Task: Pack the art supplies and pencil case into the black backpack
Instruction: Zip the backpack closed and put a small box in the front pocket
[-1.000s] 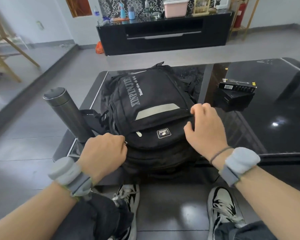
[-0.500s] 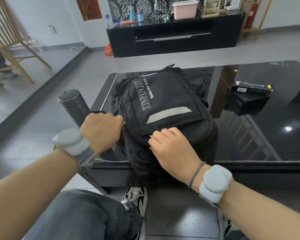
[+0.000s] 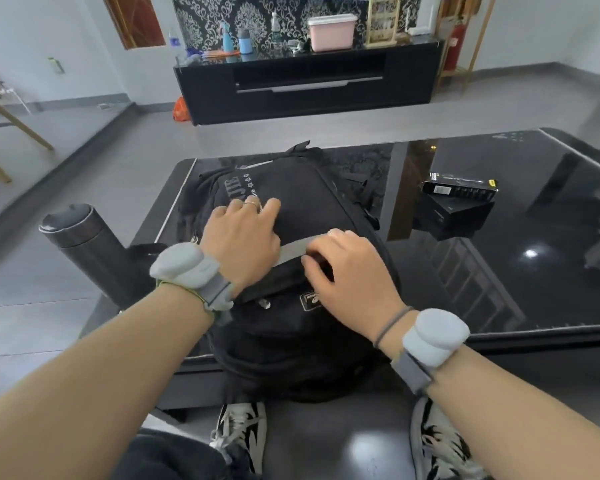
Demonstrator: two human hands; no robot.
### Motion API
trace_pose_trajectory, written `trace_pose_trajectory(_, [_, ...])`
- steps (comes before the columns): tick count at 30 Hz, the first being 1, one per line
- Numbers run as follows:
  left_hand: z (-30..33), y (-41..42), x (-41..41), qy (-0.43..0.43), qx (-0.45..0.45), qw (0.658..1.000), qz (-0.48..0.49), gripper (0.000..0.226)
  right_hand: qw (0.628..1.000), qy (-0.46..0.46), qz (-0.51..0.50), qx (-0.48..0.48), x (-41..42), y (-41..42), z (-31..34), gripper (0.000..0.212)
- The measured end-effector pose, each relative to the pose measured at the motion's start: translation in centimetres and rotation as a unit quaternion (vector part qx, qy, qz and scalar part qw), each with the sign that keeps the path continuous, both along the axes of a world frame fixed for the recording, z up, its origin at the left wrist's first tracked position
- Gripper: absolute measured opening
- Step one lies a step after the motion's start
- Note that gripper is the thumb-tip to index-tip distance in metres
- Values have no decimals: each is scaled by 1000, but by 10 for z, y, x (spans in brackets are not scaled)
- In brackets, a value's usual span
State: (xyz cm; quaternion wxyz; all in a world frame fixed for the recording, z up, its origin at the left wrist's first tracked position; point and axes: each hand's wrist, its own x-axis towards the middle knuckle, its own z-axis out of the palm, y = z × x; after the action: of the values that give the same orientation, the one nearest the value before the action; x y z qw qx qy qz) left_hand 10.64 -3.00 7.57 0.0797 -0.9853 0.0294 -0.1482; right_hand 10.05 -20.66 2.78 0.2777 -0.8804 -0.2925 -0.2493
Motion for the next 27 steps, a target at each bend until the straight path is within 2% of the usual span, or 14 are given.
trace_pose_trajectory(2, [0,-31,5,-10,-50,996,-67,43,997,22,-61,37,22,-17,0,18])
trace_pose_trajectory(5, [-9,-68,16,-6,-51,990,-132,57,986,66,-152,28,52,-47,-6,35])
trace_pose_trajectory(9, [-32,-87,32,64,-17,991,-116,78,966,155,-207,27,83,-85,-19,56])
trace_pose_trajectory(10, [-35,-85,32,60,-1,992,-107,79,962,170,-212,11,88,-90,-21,61])
trace_pose_trajectory(12, [-42,-86,39,40,8,993,-115,79,951,183,-236,-78,109,-106,-31,74])
trace_pose_trajectory(15, [-46,-85,51,23,7,991,-133,79,914,222,-283,-188,146,-124,-44,92])
trace_pose_trajectory(18, [-47,-85,65,7,3,991,-133,79,892,244,-318,-210,181,-135,-53,105])
trace_pose_trajectory(24, [-54,-100,88,2,-6,994,-112,76,872,183,-356,-281,247,-164,-49,126])
trace_pose_trajectory(27, [-55,-104,98,-3,-10,994,-109,75,856,236,-364,-282,273,-175,-41,129])
